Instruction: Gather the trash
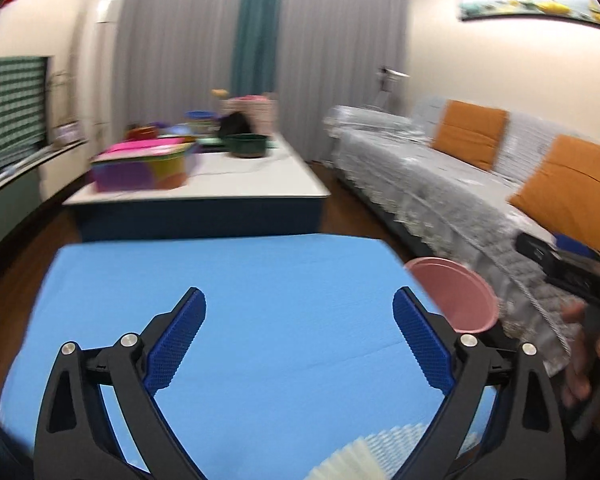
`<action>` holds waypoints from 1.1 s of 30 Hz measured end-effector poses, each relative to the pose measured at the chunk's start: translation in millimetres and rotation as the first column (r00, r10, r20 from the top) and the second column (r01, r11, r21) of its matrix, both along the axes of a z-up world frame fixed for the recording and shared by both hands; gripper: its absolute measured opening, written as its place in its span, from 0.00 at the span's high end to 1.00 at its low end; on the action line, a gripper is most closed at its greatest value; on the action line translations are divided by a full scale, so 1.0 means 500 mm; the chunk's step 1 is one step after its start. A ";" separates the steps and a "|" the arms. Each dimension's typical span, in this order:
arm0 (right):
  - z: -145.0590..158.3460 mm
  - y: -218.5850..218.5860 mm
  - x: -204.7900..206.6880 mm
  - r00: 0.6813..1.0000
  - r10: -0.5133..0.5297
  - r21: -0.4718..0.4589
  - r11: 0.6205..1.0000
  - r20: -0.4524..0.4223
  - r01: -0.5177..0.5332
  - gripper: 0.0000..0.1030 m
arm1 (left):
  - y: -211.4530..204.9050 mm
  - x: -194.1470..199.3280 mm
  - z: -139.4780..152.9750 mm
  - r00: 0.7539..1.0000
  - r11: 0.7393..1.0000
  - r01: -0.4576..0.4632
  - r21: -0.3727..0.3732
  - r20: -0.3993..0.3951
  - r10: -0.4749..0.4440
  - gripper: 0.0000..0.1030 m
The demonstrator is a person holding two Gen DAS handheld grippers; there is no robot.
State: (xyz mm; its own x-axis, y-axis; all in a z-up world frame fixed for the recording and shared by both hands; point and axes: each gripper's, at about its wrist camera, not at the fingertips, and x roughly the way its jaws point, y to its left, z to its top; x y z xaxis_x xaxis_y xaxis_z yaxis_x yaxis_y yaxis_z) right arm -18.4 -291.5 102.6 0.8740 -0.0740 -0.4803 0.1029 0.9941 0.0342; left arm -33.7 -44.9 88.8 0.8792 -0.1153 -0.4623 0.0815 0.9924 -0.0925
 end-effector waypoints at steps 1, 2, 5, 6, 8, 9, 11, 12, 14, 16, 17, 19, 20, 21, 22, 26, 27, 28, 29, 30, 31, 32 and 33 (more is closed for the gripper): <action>-0.005 0.012 -0.014 1.000 0.005 -0.004 1.000 -0.006 -0.005 0.05 | 0.017 -0.019 -0.009 0.999 0.999 -0.046 -0.004 -0.017 0.045 0.10; -0.010 0.024 -0.028 1.000 0.010 -0.008 1.000 -0.013 -0.010 0.05 | 0.024 -0.032 -0.016 0.997 0.998 -0.067 -0.005 -0.028 0.067 0.10; -0.026 0.056 -0.070 0.999 0.015 -0.019 1.000 -0.039 -0.015 0.05 | 0.050 -0.084 -0.043 0.989 0.992 -0.127 0.018 -0.068 0.128 0.10; -0.031 0.064 -0.081 0.999 0.018 -0.019 1.000 -0.049 -0.019 0.05 | 0.056 -0.106 -0.056 0.987 0.990 -0.136 0.022 -0.078 0.138 0.10; -0.044 0.077 -0.105 0.997 0.017 -0.014 1.000 -0.072 -0.018 0.05 | 0.052 -0.125 -0.072 0.987 0.991 -0.123 0.041 -0.098 0.127 0.10; -0.052 0.084 -0.120 0.996 0.007 -0.012 1.000 -0.084 -0.008 0.05 | 0.051 -0.128 -0.077 0.988 0.993 -0.110 0.048 -0.103 0.115 0.10; -0.066 0.096 -0.139 0.995 0.003 -0.015 1.000 -0.102 -0.004 0.05 | 0.054 -0.128 -0.081 0.989 0.994 -0.095 0.055 -0.106 0.100 0.10; -0.073 0.102 -0.148 0.994 0.002 -0.022 1.000 -0.110 -0.005 0.05 | 0.056 -0.126 -0.081 0.989 0.994 -0.098 0.054 -0.102 0.103 0.10; -0.082 0.115 -0.157 0.993 0.010 -0.047 0.999 -0.115 -0.016 0.05 | 0.064 -0.135 -0.083 0.989 0.993 -0.107 0.048 -0.097 0.112 0.10; -0.091 0.128 -0.154 0.992 0.025 -0.075 0.997 -0.121 -0.035 0.05 | 0.065 -0.131 -0.089 0.987 0.993 -0.111 0.042 -0.110 0.115 0.10; -0.093 0.129 -0.151 0.992 0.027 -0.078 0.996 -0.124 -0.037 0.05 | 0.064 -0.129 -0.091 0.987 0.993 -0.112 0.040 -0.113 0.116 0.10; -0.099 0.128 -0.142 0.991 0.027 -0.073 0.997 -0.133 -0.037 0.05 | 0.064 -0.126 -0.096 0.986 0.992 -0.116 0.041 -0.119 0.120 0.09; -0.102 0.127 -0.139 0.990 0.027 -0.071 0.997 -0.139 -0.037 0.05 | 0.062 -0.126 -0.097 0.985 0.992 -0.117 0.043 -0.121 0.122 0.09; -0.106 0.128 -0.137 0.989 0.026 -0.068 0.997 -0.145 -0.036 0.05 | 0.063 -0.125 -0.098 0.984 0.992 -0.121 0.042 -0.123 0.126 0.08; -0.109 0.124 -0.134 0.988 0.024 -0.060 0.998 -0.152 -0.034 0.05 | 0.064 -0.124 -0.099 0.984 0.991 -0.124 0.041 -0.123 0.128 0.08; -0.110 0.125 -0.130 0.988 0.028 -0.051 0.998 -0.153 -0.036 0.05 | 0.064 -0.119 -0.105 0.981 0.991 -0.126 0.034 -0.145 0.130 0.07; -0.110 0.126 -0.131 0.988 0.029 -0.052 0.998 -0.152 -0.038 0.05 | 0.065 -0.119 -0.108 0.980 0.992 -0.125 0.033 -0.151 0.129 0.07; -0.111 0.129 -0.130 0.988 0.033 -0.053 0.998 -0.152 -0.042 0.05 | 0.063 -0.119 -0.108 0.980 0.991 -0.125 0.035 -0.152 0.129 0.07; -0.111 0.132 -0.130 0.987 0.037 -0.053 0.998 -0.153 -0.046 0.05 | 0.063 -0.119 -0.109 0.980 0.991 -0.126 0.038 -0.152 0.130 0.07; -0.111 0.133 -0.129 0.987 0.038 -0.053 0.997 -0.153 -0.047 0.05 | 0.063 -0.120 -0.109 0.980 0.992 -0.124 0.038 -0.151 0.129 0.07; -0.111 0.134 -0.129 0.987 0.040 -0.053 0.997 -0.153 -0.048 0.05 | 0.062 -0.120 -0.109 0.980 0.992 -0.123 0.039 -0.150 0.127 0.07; -0.111 0.134 -0.128 0.987 0.040 -0.052 0.997 -0.153 -0.049 0.05 | 0.061 -0.120 -0.110 0.981 0.992 -0.121 0.041 -0.151 0.126 0.07; -0.111 0.133 -0.128 0.987 0.040 -0.052 0.997 -0.154 -0.048 0.05 | 0.059 -0.120 -0.110 0.981 0.992 -0.119 0.042 -0.152 0.124 0.07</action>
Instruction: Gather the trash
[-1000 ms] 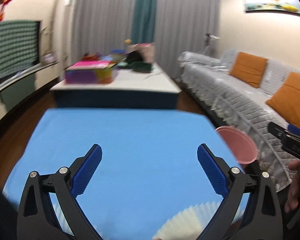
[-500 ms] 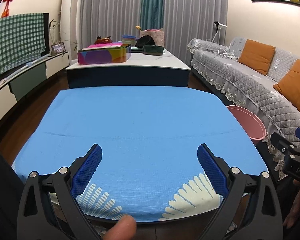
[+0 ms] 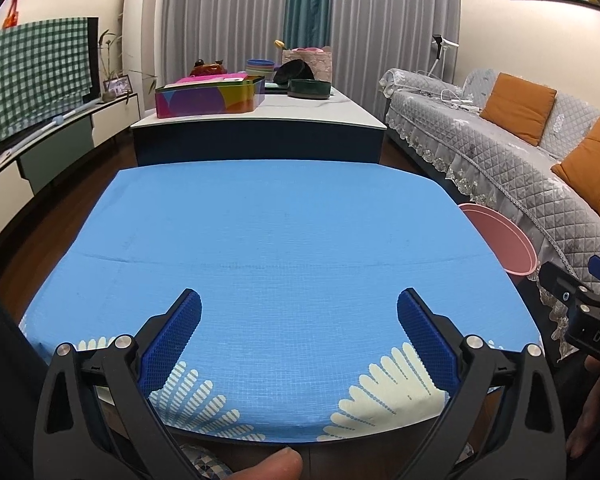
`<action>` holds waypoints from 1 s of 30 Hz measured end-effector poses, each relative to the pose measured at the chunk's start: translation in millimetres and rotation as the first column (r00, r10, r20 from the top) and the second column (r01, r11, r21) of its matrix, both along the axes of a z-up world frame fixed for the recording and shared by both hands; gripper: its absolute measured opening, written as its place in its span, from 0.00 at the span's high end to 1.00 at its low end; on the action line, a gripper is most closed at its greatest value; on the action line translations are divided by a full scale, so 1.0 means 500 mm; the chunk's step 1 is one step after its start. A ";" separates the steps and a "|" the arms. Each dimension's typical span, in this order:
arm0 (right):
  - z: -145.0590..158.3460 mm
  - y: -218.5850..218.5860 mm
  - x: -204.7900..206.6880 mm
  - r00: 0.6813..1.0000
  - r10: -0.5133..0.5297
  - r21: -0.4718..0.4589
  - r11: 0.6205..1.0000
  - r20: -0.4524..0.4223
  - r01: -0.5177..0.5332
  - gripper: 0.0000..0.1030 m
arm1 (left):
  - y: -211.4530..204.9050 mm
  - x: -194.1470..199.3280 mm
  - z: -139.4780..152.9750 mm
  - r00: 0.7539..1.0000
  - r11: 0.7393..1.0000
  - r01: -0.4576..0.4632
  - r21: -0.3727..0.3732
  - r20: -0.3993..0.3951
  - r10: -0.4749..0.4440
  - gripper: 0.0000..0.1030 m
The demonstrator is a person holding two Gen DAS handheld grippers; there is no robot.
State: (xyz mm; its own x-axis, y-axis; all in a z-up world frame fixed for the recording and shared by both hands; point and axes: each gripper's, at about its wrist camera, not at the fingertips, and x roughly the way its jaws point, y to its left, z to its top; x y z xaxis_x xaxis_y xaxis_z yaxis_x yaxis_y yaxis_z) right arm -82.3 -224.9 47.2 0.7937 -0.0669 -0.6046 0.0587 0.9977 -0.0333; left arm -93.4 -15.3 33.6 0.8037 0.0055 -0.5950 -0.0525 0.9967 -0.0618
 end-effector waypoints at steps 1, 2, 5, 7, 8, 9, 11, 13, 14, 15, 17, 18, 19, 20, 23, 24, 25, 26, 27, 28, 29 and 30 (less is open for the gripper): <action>0.000 0.000 0.000 1.000 0.000 0.001 1.000 0.000 0.000 0.05 | -0.001 0.000 -0.001 1.000 1.000 0.001 0.000 -0.001 -0.001 0.07; 0.000 0.000 0.000 1.000 -0.001 0.002 1.000 -0.001 0.001 0.05 | -0.001 0.001 -0.001 1.000 1.000 0.002 -0.001 -0.002 -0.002 0.07; -0.001 -0.001 0.001 1.000 -0.003 0.004 1.000 -0.001 0.003 0.05 | -0.003 0.001 0.000 1.000 1.000 0.006 -0.002 -0.003 -0.006 0.07; 0.000 -0.002 0.001 1.000 -0.003 0.004 1.000 -0.001 0.003 0.05 | -0.004 0.000 0.000 1.000 1.000 0.007 -0.001 0.000 -0.007 0.07; 0.000 -0.002 0.001 1.000 -0.003 0.004 1.000 -0.001 0.003 0.05 | -0.005 -0.001 0.000 1.000 1.000 0.007 -0.001 0.001 -0.007 0.07; -0.001 -0.002 0.001 1.000 -0.003 0.005 1.000 -0.001 0.003 0.05 | -0.006 -0.002 0.000 1.000 1.000 0.009 -0.002 0.000 -0.009 0.07; 0.000 -0.002 0.001 1.000 -0.003 0.005 1.000 -0.001 0.003 0.05 | -0.008 -0.001 0.000 1.000 1.000 0.010 -0.004 -0.002 -0.010 0.07; 0.000 -0.002 0.001 1.000 -0.002 0.004 1.000 -0.001 0.002 0.05 | -0.008 -0.002 -0.001 1.000 1.000 0.010 -0.003 -0.001 -0.010 0.07; 0.000 -0.002 0.001 1.000 -0.002 0.004 1.000 -0.001 0.002 0.05 | -0.009 -0.002 -0.001 1.000 1.000 0.010 -0.004 -0.001 -0.010 0.07; 0.000 -0.002 0.001 1.000 -0.002 0.004 1.000 -0.001 0.002 0.05 | -0.009 -0.002 -0.001 1.000 1.000 0.010 -0.004 -0.001 -0.010 0.07; 0.000 -0.002 0.001 1.000 -0.002 0.005 1.000 -0.001 0.002 0.05 | -0.008 -0.002 -0.001 1.000 1.000 0.010 -0.004 -0.002 -0.010 0.07; 0.000 -0.002 0.001 1.000 -0.002 0.005 1.000 -0.001 0.002 0.05 | -0.009 -0.002 -0.001 1.000 1.000 0.010 -0.004 -0.002 -0.010 0.07; 0.000 -0.002 0.001 1.000 -0.002 0.004 1.000 -0.002 0.002 0.05 | -0.009 -0.002 -0.001 1.000 1.000 0.010 -0.004 -0.002 -0.010 0.07; 0.000 -0.002 0.001 1.000 -0.002 0.004 1.000 -0.001 0.003 0.05 | -0.009 -0.002 0.000 1.000 1.000 0.010 -0.004 -0.002 -0.010 0.07; 0.000 -0.001 0.001 1.000 -0.003 0.005 1.000 -0.001 0.003 0.05 | -0.010 -0.002 -0.001 1.000 1.000 0.011 -0.004 -0.002 -0.011 0.07; 0.000 -0.001 0.001 1.000 -0.003 0.005 1.000 -0.001 0.003 0.05 | -0.008 -0.001 -0.001 1.000 1.000 0.011 -0.004 -0.002 -0.011 0.07; 0.000 -0.002 0.001 1.000 -0.002 0.004 1.000 -0.001 0.002 0.05 | -0.009 -0.002 -0.001 1.000 1.000 0.011 -0.004 -0.002 -0.011 0.07; 0.000 -0.002 0.001 1.000 -0.003 0.004 1.000 -0.001 0.003 0.05 | -0.009 -0.002 -0.001 1.000 1.000 0.011 -0.005 -0.002 -0.011 0.07; 0.000 -0.002 0.001 1.000 -0.002 0.004 1.000 -0.001 0.002 0.05 | -0.010 -0.002 -0.002 1.000 1.000 0.012 -0.005 -0.002 -0.012 0.07; 0.000 -0.001 0.001 1.000 -0.002 0.005 1.000 -0.001 0.002 0.05 | -0.010 -0.002 -0.001 1.000 1.000 0.013 -0.004 -0.002 -0.013 0.07; 0.000 -0.001 0.001 1.000 -0.003 0.005 1.000 -0.001 0.003 0.05 | -0.011 -0.002 -0.001 1.000 1.000 0.015 -0.003 -0.001 -0.015 0.07; 0.000 -0.001 0.001 1.000 -0.004 0.005 1.000 -0.001 0.004 0.05 | -0.012 -0.003 -0.002 1.000 1.000 0.016 -0.003 -0.001 -0.016 0.07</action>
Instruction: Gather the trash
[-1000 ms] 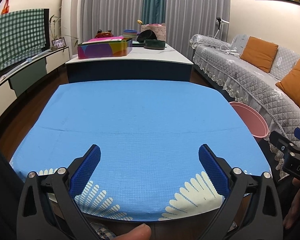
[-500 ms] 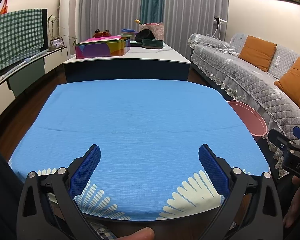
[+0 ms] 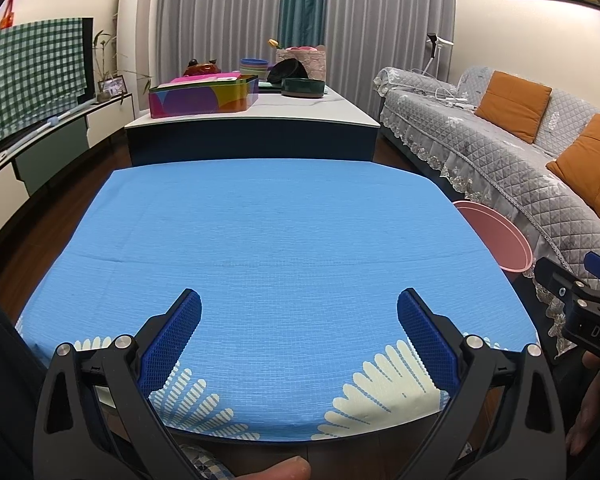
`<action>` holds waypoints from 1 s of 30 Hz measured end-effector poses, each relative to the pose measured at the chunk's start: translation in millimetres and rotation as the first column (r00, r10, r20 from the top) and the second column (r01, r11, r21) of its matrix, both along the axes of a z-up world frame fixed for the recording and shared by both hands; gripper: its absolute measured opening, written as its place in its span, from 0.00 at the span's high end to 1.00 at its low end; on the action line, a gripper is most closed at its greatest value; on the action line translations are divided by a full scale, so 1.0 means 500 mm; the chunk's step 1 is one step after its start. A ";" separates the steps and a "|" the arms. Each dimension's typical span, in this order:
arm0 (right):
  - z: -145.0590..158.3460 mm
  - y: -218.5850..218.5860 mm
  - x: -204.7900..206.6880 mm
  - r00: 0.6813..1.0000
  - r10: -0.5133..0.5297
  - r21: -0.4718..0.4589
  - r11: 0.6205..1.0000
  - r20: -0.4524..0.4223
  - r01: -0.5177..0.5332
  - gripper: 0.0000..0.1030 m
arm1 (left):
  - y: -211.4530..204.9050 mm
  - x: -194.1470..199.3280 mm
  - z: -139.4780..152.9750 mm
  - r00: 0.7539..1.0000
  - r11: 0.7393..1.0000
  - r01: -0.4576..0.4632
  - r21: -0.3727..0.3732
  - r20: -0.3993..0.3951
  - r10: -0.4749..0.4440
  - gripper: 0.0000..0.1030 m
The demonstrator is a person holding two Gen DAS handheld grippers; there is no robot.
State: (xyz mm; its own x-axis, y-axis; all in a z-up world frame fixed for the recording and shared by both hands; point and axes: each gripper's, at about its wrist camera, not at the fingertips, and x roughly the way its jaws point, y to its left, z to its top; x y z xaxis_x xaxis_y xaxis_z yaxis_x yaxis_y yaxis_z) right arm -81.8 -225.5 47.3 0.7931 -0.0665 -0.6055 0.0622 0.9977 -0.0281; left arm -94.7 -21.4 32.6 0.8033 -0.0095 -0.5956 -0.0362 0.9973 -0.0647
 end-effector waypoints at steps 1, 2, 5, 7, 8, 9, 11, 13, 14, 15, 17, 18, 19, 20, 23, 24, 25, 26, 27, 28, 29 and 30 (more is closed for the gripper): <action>0.000 0.000 0.000 1.000 0.000 0.000 1.000 0.000 0.000 0.05 | -0.001 0.000 0.000 1.000 1.000 0.001 0.000 0.000 -0.001 0.07; 0.000 0.000 0.000 1.000 0.000 0.000 1.000 0.000 0.000 0.05 | 0.000 0.001 0.001 1.000 1.000 0.000 0.000 0.000 0.000 0.07; 0.000 0.000 0.000 1.000 0.000 0.000 1.000 0.000 0.000 0.05 | -0.002 0.000 0.000 1.000 1.000 0.001 -0.002 0.000 -0.001 0.07; 0.000 0.001 0.000 1.000 0.001 0.000 1.000 0.000 -0.001 0.05 | -0.001 0.001 0.001 1.000 1.000 0.002 -0.001 0.000 -0.002 0.07; 0.000 0.001 0.000 1.000 0.002 -0.001 1.000 0.000 -0.002 0.05 | -0.002 0.002 0.001 1.000 1.000 0.003 -0.001 0.000 -0.003 0.07; 0.000 0.001 0.000 1.000 0.001 0.000 1.000 0.000 -0.001 0.05 | -0.004 0.002 0.000 1.000 1.000 0.003 0.001 -0.002 -0.003 0.07; 0.000 0.001 0.000 1.000 0.000 0.001 1.000 0.000 0.000 0.05 | -0.004 0.003 -0.001 1.000 1.000 0.004 0.003 -0.006 -0.004 0.07; 0.000 0.001 0.000 1.000 0.000 0.000 1.000 0.000 0.000 0.05 | -0.003 0.005 -0.002 1.000 1.000 0.005 0.003 -0.009 -0.005 0.07; 0.000 0.001 0.000 1.000 0.000 0.000 1.000 0.000 0.000 0.05 | -0.003 0.005 -0.002 1.000 1.000 0.006 0.003 -0.010 -0.006 0.07; 0.000 0.000 0.000 1.000 0.000 0.000 1.000 0.000 0.000 0.05 | -0.004 0.004 -0.003 1.000 1.000 0.005 0.004 -0.010 -0.005 0.07; 0.000 0.000 0.000 1.000 0.000 0.001 1.000 0.000 0.000 0.05 | -0.003 0.004 -0.003 1.000 1.000 0.006 0.001 -0.008 -0.006 0.07; 0.000 0.001 0.000 1.000 0.000 0.001 1.000 0.000 0.000 0.05 | -0.001 0.004 -0.003 1.000 1.000 0.006 0.000 -0.007 -0.006 0.07; 0.000 0.000 0.000 1.000 0.001 0.001 1.000 0.000 -0.001 0.05 | -0.001 0.004 -0.003 1.000 1.000 0.005 0.000 -0.006 -0.005 0.07; 0.000 0.000 0.000 1.000 0.000 0.001 1.000 0.000 0.000 0.05 | -0.001 0.004 -0.003 1.000 1.000 0.005 -0.001 -0.006 -0.005 0.07; 0.000 0.000 0.000 1.000 0.001 0.000 1.000 0.000 -0.001 0.05 | 0.000 0.005 -0.004 1.000 1.000 0.004 -0.003 -0.012 -0.004 0.07; 0.000 0.000 0.000 1.000 0.001 0.000 1.000 0.000 -0.001 0.05 | 0.000 0.005 -0.004 1.000 1.000 0.004 -0.004 -0.013 -0.004 0.07; 0.000 0.000 0.000 1.000 0.000 0.000 1.000 0.000 0.000 0.05 | 0.001 0.005 -0.004 1.000 1.000 0.002 -0.004 -0.014 -0.002 0.07; 0.000 0.000 0.000 1.000 0.000 0.001 1.000 0.000 0.000 0.05 | 0.001 0.005 -0.004 1.000 1.000 0.001 -0.003 -0.014 -0.001 0.07; 0.000 0.000 0.000 1.000 0.000 0.001 1.000 0.000 0.000 0.05 | 0.001 0.005 -0.004 1.000 1.000 -0.002 -0.003 -0.015 0.002 0.07; 0.000 0.000 0.000 1.000 0.000 0.001 1.000 0.000 0.000 0.05 | 0.001 0.006 -0.004 1.000 1.000 -0.005 -0.002 -0.017 0.005 0.07; 0.000 0.000 0.000 1.000 0.000 0.001 1.000 0.000 0.000 0.05 | 0.002 0.006 -0.003 1.000 1.000 -0.006 -0.001 -0.018 0.006 0.07; 0.000 0.000 0.000 1.000 0.001 0.000 1.000 0.000 -0.001 0.05 | 0.001 0.006 -0.003 1.000 1.000 -0.006 -0.003 -0.020 0.006 0.07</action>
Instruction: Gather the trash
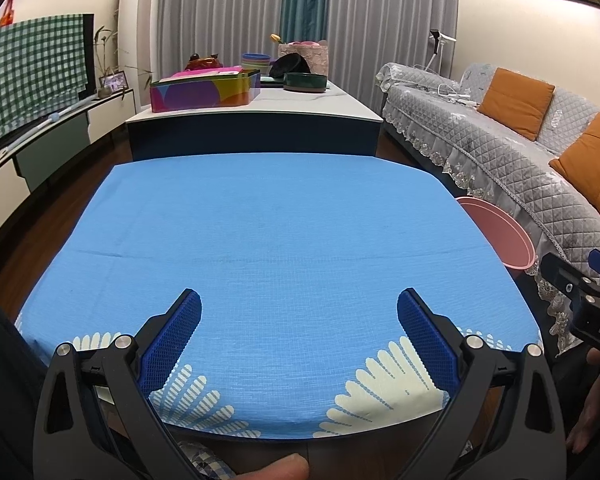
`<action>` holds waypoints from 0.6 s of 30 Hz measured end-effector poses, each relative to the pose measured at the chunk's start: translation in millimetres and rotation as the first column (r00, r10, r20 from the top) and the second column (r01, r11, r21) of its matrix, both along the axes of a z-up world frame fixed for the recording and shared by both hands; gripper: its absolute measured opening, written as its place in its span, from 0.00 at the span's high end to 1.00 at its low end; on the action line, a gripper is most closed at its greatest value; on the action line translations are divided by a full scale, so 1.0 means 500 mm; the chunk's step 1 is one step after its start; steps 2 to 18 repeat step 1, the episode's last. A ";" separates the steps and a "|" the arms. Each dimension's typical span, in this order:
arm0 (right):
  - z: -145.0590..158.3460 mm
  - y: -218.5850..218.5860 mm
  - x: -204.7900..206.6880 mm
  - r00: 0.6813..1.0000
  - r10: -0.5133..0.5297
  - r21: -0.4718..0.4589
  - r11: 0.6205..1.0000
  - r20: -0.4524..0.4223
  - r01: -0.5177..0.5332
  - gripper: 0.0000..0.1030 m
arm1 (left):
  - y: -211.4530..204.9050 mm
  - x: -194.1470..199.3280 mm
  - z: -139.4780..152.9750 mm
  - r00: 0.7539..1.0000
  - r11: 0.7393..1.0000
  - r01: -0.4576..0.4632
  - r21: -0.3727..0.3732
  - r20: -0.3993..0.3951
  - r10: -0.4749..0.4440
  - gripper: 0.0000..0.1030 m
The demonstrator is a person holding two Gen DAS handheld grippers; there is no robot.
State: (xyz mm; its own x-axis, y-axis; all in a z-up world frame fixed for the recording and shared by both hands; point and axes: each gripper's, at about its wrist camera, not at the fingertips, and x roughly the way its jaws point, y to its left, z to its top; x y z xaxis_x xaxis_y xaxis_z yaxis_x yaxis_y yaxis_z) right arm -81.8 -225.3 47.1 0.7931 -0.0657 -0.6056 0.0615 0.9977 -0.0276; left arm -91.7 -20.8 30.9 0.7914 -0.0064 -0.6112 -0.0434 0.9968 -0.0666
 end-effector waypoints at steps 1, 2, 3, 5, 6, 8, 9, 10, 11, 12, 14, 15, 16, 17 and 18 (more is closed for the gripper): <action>0.000 0.000 0.000 1.000 0.000 0.000 1.000 0.000 0.000 0.05 | 0.001 0.000 -0.001 1.000 1.000 0.000 0.000 -0.001 0.000 0.07; 0.000 0.000 0.000 1.000 0.000 0.000 1.000 0.000 0.000 0.05 | 0.001 0.000 -0.001 1.000 1.000 0.000 0.000 -0.001 0.000 0.07; 0.000 0.000 0.000 1.000 0.000 0.000 1.000 0.000 0.000 0.05 | 0.001 0.000 -0.001 1.000 1.000 0.000 0.000 -0.001 0.000 0.07; 0.000 0.000 0.000 1.000 0.000 0.000 1.000 0.000 0.000 0.05 | 0.001 0.000 -0.001 1.000 1.000 0.000 0.000 -0.001 0.000 0.07; 0.000 0.000 0.000 1.000 0.000 0.000 1.000 0.000 0.000 0.05 | 0.001 0.000 -0.001 1.000 1.000 0.000 0.000 -0.001 0.000 0.07; 0.000 0.000 0.000 1.000 0.000 0.000 1.000 0.000 0.000 0.05 | 0.001 0.000 -0.001 1.000 1.000 0.000 0.000 -0.001 0.000 0.07; 0.000 0.000 0.000 1.000 0.000 0.000 1.000 0.000 0.000 0.05 | 0.001 0.000 -0.001 1.000 1.000 0.000 0.000 -0.001 0.000 0.07; 0.000 0.000 0.000 1.000 0.000 0.000 1.000 0.000 0.000 0.05 | 0.001 0.000 -0.001 1.000 1.000 0.000 0.000 -0.001 0.000 0.07; 0.000 0.000 0.000 1.000 0.000 0.000 1.000 0.000 0.000 0.05 | 0.001 0.000 -0.001 1.000 1.000 0.000 0.000 -0.001 0.000 0.07; 0.000 0.000 0.000 1.000 0.000 0.000 1.000 0.000 0.000 0.05 | 0.001 0.000 -0.001 1.000 1.000 0.000 0.000 -0.001 0.000 0.07; 0.000 0.000 0.000 1.000 0.000 0.000 1.000 0.000 0.000 0.05 | 0.001 0.000 -0.001 1.000 1.000 0.000 0.000 -0.001 0.000 0.07; 0.000 0.000 0.000 1.000 0.000 0.000 1.000 0.000 0.000 0.05 | 0.001 0.000 -0.001 1.000 1.000 0.000 0.000 -0.001 0.000 0.07; 0.000 0.000 0.000 1.000 0.000 0.000 1.000 0.000 0.000 0.05 | 0.001 0.000 -0.001 1.000 1.000 0.000 0.000 -0.001 0.000 0.07; 0.000 0.000 0.000 1.000 0.000 0.000 1.000 0.000 0.000 0.05 | 0.001 0.000 -0.001 1.000 1.000 0.000 0.000 -0.001 0.000 0.07; 0.000 0.000 0.000 1.000 0.000 0.000 1.000 0.000 0.000 0.05 | 0.001 0.000 -0.001 1.000 1.000 0.000 0.000 -0.001 0.000 0.07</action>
